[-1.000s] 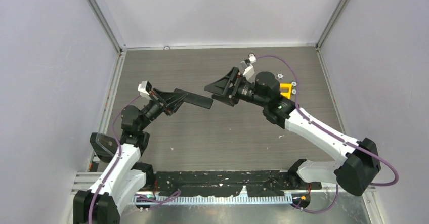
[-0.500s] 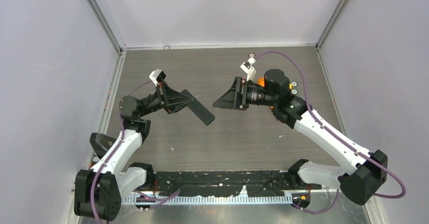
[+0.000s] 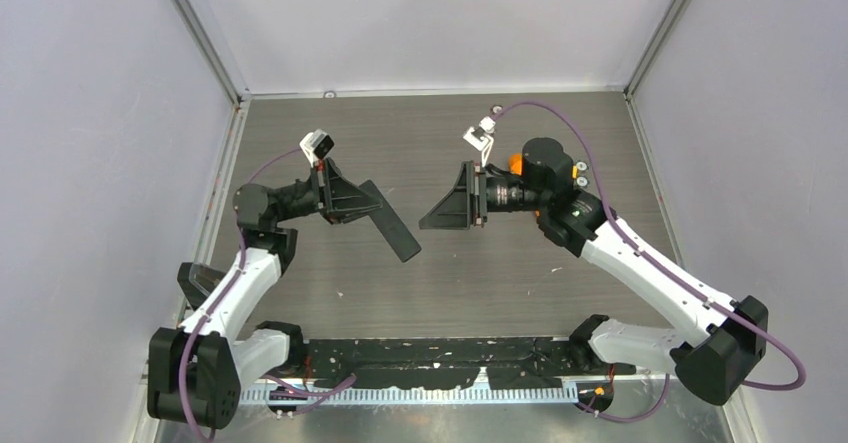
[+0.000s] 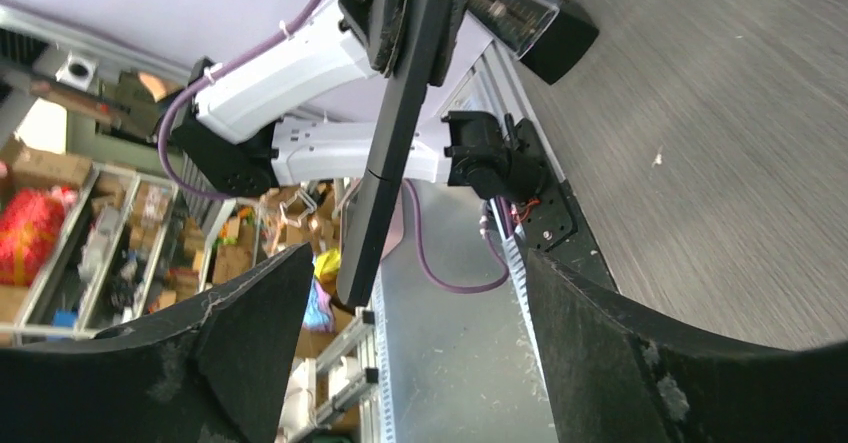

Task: Load the batteries into the remote control
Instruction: Place the remote control at the center of the board.

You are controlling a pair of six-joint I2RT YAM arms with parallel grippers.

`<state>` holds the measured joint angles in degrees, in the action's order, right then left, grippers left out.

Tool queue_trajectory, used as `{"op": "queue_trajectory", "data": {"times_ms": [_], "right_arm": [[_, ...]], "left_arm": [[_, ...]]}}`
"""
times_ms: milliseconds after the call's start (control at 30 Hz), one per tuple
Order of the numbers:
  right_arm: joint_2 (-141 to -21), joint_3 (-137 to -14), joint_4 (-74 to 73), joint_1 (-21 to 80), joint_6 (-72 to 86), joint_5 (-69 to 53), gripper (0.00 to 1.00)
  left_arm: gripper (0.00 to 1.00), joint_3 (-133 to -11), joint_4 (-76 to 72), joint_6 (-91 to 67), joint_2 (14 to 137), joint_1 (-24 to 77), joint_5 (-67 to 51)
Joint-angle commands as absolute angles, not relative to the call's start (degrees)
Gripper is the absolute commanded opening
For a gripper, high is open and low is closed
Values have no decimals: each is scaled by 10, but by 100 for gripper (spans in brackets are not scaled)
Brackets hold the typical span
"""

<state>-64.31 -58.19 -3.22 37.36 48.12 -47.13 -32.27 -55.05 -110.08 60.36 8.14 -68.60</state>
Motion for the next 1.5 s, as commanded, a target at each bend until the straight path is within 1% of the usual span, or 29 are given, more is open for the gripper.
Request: {"op": "queue_trajectory", "data": {"times_ms": [0, 167, 233, 300, 367, 500, 567, 700, 833, 867, 967, 1000, 1033, 1067, 1100, 1133, 1200, 1233, 1300, 1367, 1400, 1433, 1467], "right_arm": [[-678, -628, 7, 419, 445, -486, 82], [-719, -679, -20, 449, 412, -450, 74], [-728, -694, -28, 450, 406, -440, 64], [-740, -707, -33, 452, 401, -443, 58], [-747, -719, -41, 457, 393, -448, 55], [-758, -728, -57, 473, 372, -468, 55], [-763, -728, -64, 481, 361, -487, 58], [-774, -738, -97, 491, 333, -486, 60], [-780, -742, -108, 494, 323, -477, 51], [-781, -743, -108, 494, 323, -477, 47], [-784, -743, -107, 494, 324, -481, 40], [-785, -742, -103, 494, 327, -483, 34], [-785, -741, -99, 494, 330, -486, 31], [-785, -739, -93, 494, 334, -487, 25], [-785, -739, -92, 494, 336, -486, 22], [-784, -739, -91, 494, 337, -482, 16], [-783, -739, -93, 494, 339, -467, 13], [-783, -739, -95, 494, 341, -460, 12], [-782, -738, -106, 489, 342, -434, 8], [-782, -736, -126, 482, 340, -405, 7], [-779, -735, -144, 477, 336, -380, 7], [-778, -734, -154, 475, 329, -367, 6], [-776, -735, -178, 471, 323, -335, 6]], "left_arm": [[0, -372, -564, -1047, 583, 87, -724], [0, -393, -490, -956, 558, 89, -758], [0, -394, -477, -927, 549, 91, -762], [0, -399, -445, -896, 545, 94, -768], [0, -405, -432, -881, 548, 96, -768], [0, -413, -430, -874, 552, 98, -760], [0, -416, -430, -871, 554, 99, -758], [0, -420, -430, -867, 556, 101, -756], [0, -417, -430, -863, 556, 102, -757], [0, -417, -427, -862, 557, 102, -756], [0, -418, -415, -858, 559, 102, -750], [0, -418, -407, -854, 559, 102, -748], [1, -419, -403, -851, 561, 102, -746], [6, -418, -402, -851, 561, 102, -744], [15, -418, -401, -851, 562, 102, -742], [26, -417, -399, -850, 561, 102, -738], [55, -417, -382, -839, 556, 103, -731], [67, -420, -351, -820, 553, 101, -724], [86, -439, -228, -744, 543, 95, -707], [96, -477, -39, -621, 530, 88, -671], [99, -504, 75, -549, 527, 85, -638], [100, -530, 179, -450, 527, 83, -595], [100, -559, 270, -391, 531, 82, -542]]}}
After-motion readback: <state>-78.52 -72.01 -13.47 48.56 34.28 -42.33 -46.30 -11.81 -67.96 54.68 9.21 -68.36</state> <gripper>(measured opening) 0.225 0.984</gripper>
